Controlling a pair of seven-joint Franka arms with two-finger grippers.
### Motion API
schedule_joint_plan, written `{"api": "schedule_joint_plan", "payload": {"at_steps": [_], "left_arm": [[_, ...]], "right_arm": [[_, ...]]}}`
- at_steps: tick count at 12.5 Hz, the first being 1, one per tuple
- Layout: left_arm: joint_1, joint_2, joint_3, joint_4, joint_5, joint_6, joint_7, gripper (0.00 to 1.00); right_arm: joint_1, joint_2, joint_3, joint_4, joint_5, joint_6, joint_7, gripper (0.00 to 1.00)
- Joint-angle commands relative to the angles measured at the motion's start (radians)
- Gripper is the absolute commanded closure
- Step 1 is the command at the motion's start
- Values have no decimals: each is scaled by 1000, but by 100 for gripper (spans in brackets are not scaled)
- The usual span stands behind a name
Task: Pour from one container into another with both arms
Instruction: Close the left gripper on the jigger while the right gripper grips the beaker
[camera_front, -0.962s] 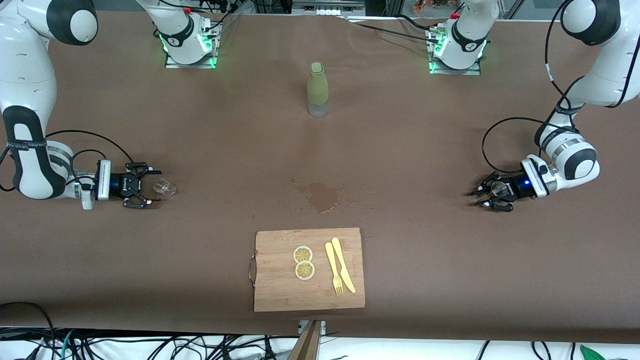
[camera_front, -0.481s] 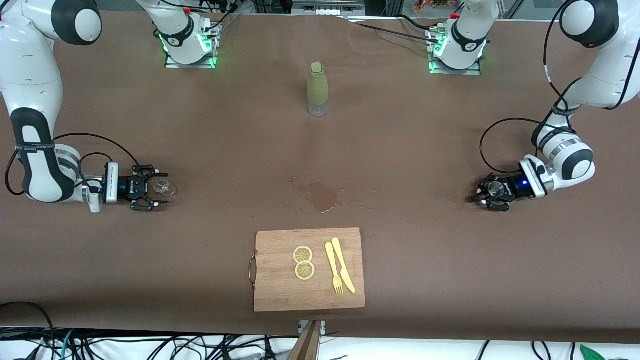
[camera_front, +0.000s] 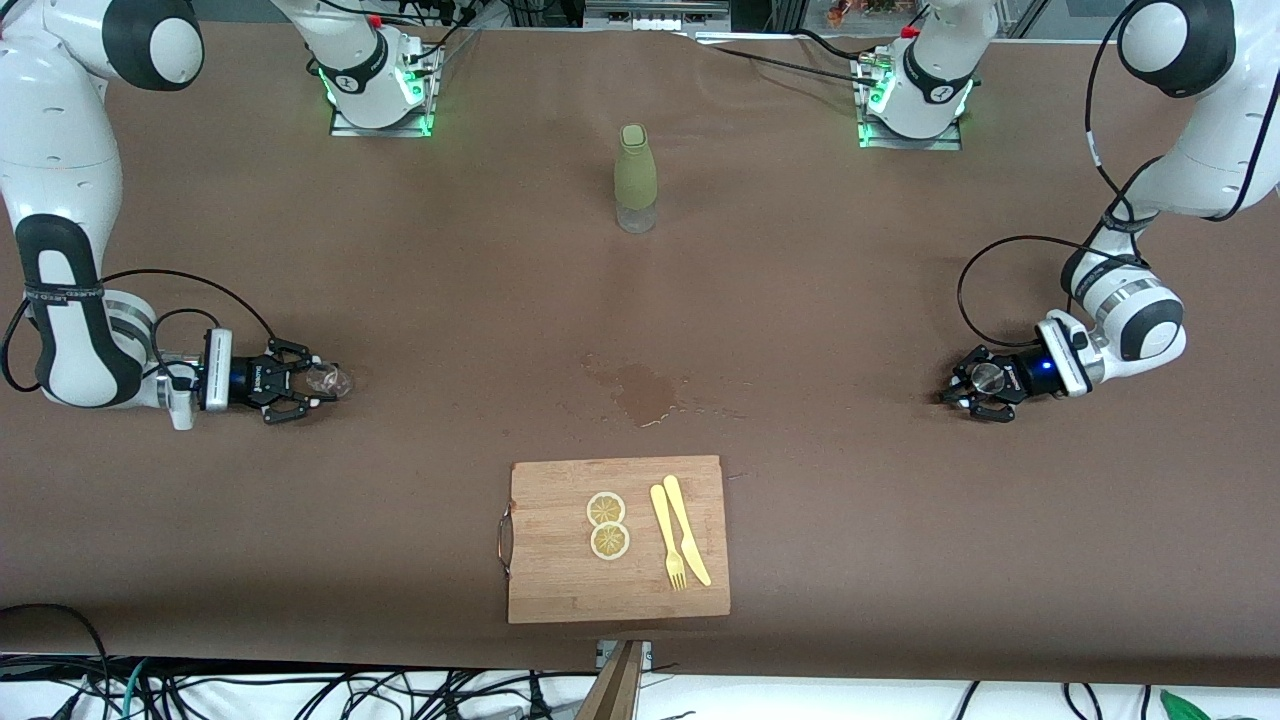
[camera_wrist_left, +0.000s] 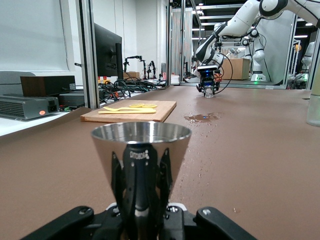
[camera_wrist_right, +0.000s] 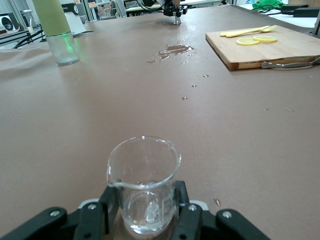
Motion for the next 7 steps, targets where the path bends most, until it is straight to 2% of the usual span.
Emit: {"api": "schedule_joint_plan", "payload": {"at_steps": [1, 3, 5, 7], "left_arm": [[-8, -8, 1, 6, -35, -22, -63, 100], [-7, -24, -2, 6, -34, -22, -112, 100], [-11, -45, -13, 6, -32, -22, -174, 100], [-13, -65, -42, 6, -32, -17, -231, 100]], "right_arm": [[-1, 13, 3, 25, 4, -6, 24, 77], [0, 11, 3, 25, 3, -6, 24, 85], [29, 8, 2, 57, -23, -19, 85, 86], [68, 8, 5, 164, -153, -66, 246, 86]]}}
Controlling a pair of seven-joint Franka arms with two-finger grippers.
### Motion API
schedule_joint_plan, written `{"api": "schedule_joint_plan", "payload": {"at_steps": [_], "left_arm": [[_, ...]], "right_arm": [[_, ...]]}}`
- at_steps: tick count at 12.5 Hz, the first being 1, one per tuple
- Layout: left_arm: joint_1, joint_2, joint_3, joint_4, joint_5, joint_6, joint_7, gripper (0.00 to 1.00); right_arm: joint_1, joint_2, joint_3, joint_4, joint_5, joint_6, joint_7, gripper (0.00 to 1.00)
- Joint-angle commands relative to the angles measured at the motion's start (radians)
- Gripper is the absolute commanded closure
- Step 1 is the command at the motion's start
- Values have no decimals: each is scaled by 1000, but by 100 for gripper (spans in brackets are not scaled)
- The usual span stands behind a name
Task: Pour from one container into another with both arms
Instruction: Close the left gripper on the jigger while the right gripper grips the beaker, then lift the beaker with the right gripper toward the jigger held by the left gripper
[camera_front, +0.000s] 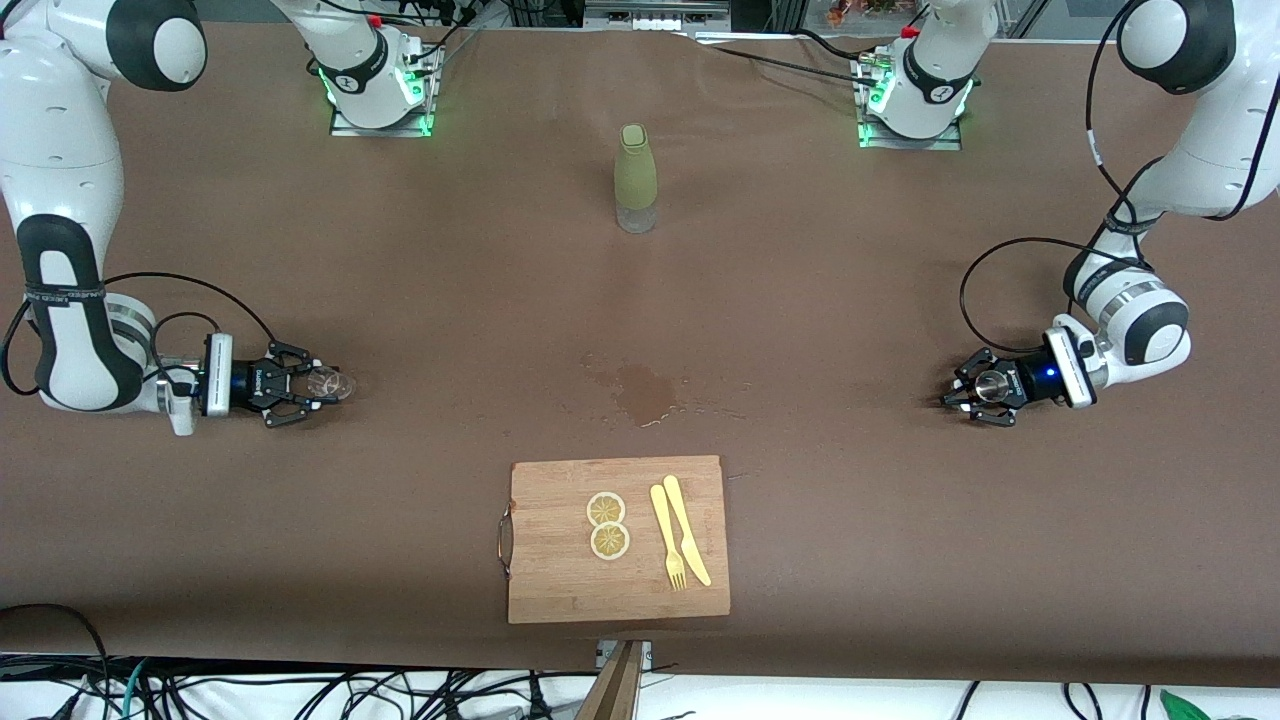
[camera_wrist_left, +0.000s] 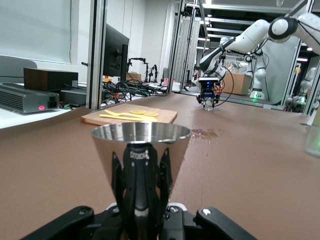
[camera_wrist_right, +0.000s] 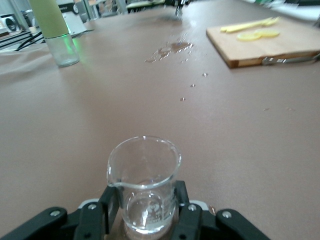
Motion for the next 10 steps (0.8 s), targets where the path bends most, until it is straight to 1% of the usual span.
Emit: {"api": "schedule_joint_plan", "payload": {"at_steps": [1, 3, 6, 9, 10], "left_arm": [[-15, -54, -26, -14, -32, 1, -82, 100], [-42, -72, -36, -14, -35, 13, -133, 100], [-50, -105, -91, -14, -35, 59, -196, 100], [-116, -154, -108, -4, -35, 131, -217, 100], [-127, -155, -125, -4, -37, 145, -246, 100]], "right_arm": [[59, 5, 1, 143, -120, -100, 212, 86], [81, 0, 2, 166, -122, -135, 308, 86], [102, -9, 4, 173, -122, -172, 430, 86], [141, -26, 8, 171, -110, -189, 538, 86], [144, -26, 26, 171, -109, -192, 584, 86]]}}
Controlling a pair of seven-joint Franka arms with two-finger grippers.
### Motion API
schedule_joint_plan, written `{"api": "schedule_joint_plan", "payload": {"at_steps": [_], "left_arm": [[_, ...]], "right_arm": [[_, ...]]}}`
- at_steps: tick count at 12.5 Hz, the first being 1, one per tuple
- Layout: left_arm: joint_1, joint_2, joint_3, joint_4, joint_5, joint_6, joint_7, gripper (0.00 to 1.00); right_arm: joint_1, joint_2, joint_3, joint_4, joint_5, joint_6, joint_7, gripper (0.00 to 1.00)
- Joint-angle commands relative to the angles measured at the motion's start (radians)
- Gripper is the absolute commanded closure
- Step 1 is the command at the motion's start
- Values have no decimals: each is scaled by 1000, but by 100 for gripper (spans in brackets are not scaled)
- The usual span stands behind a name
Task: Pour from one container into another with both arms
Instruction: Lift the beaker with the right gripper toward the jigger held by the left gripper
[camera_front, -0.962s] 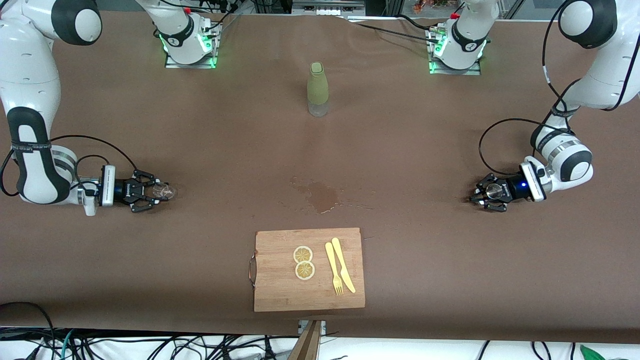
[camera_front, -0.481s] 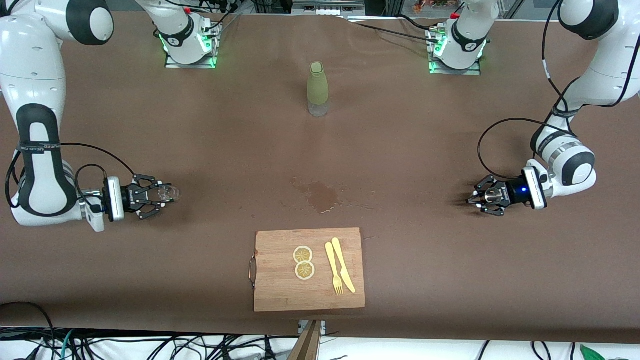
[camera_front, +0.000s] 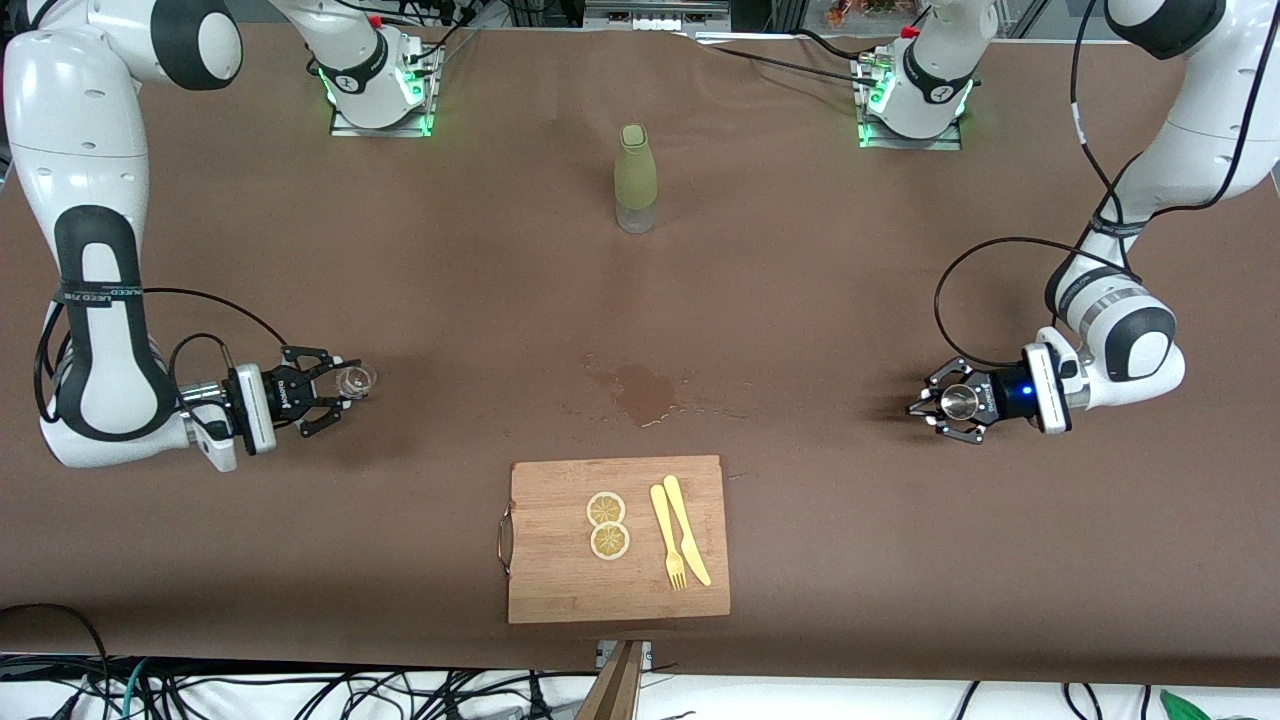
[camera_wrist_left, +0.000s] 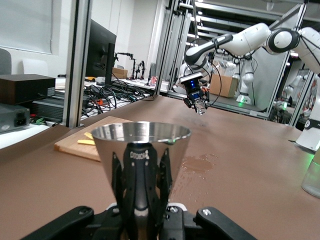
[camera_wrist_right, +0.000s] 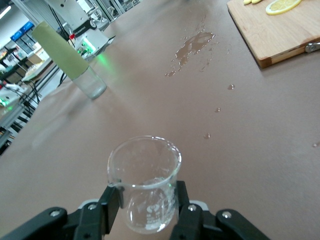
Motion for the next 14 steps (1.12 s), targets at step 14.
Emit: {"api": "schedule_joint_plan", "payload": {"at_steps": [14], "left_arm": [[-357, 22, -135, -6, -288, 247, -11, 100]], "right_arm": [[86, -28, 102, -1, 211, 11, 406, 86]]}}
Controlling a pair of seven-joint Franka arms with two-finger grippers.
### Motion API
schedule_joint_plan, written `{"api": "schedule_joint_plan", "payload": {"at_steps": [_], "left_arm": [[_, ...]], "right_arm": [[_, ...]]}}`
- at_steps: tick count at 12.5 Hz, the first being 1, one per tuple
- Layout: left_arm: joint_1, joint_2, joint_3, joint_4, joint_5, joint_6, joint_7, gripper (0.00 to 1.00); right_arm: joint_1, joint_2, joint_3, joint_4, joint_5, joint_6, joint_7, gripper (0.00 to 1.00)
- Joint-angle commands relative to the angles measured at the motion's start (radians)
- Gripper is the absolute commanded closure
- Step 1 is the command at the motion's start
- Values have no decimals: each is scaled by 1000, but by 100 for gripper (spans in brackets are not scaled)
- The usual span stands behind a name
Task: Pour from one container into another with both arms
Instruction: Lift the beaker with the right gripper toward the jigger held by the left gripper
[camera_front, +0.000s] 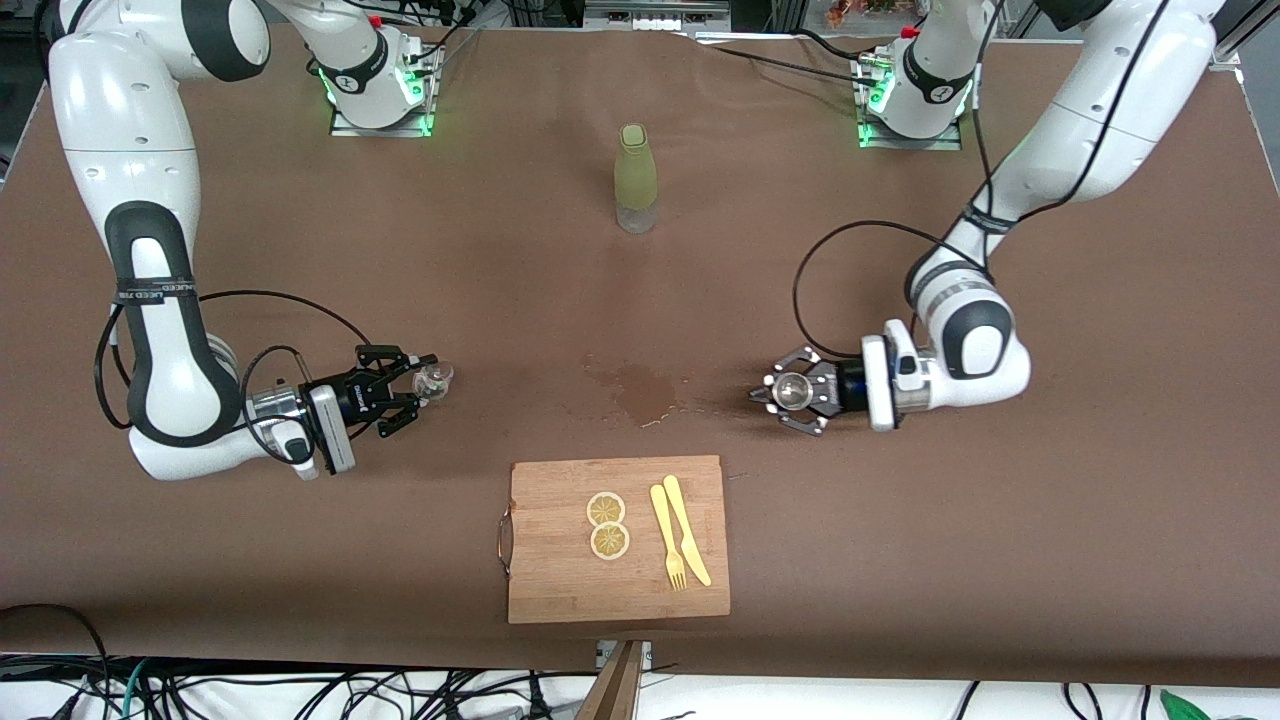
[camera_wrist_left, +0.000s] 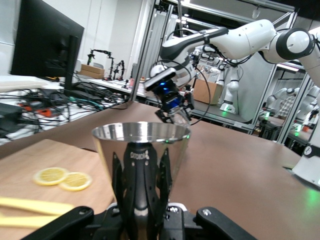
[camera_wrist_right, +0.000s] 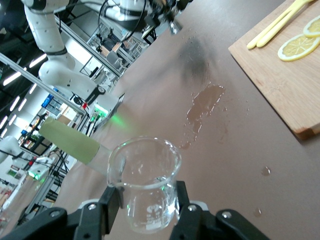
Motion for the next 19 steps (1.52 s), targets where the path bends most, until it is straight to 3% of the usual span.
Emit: {"api": "schedule_joint_plan", "payload": {"at_steps": [1, 6, 9, 13, 19], "left_arm": [[-88, 44, 1, 16, -48, 53, 33, 100], [-220, 98, -1, 80, -176, 145, 106, 100], [-299, 173, 1, 179, -260, 159, 156, 100], [-339, 231, 5, 253, -268, 183, 179, 100], [-345, 248, 20, 312, -262, 248, 293, 100]], "right_arm": [[11, -29, 4, -4, 22, 17, 61, 86], [61, -45, 1, -9, 52, 65, 99, 86], [128, -132, 4, -126, 65, 225, 138, 85], [211, -270, 4, -294, 65, 376, 272, 85], [291, -325, 4, -338, 72, 421, 509, 85]]}}
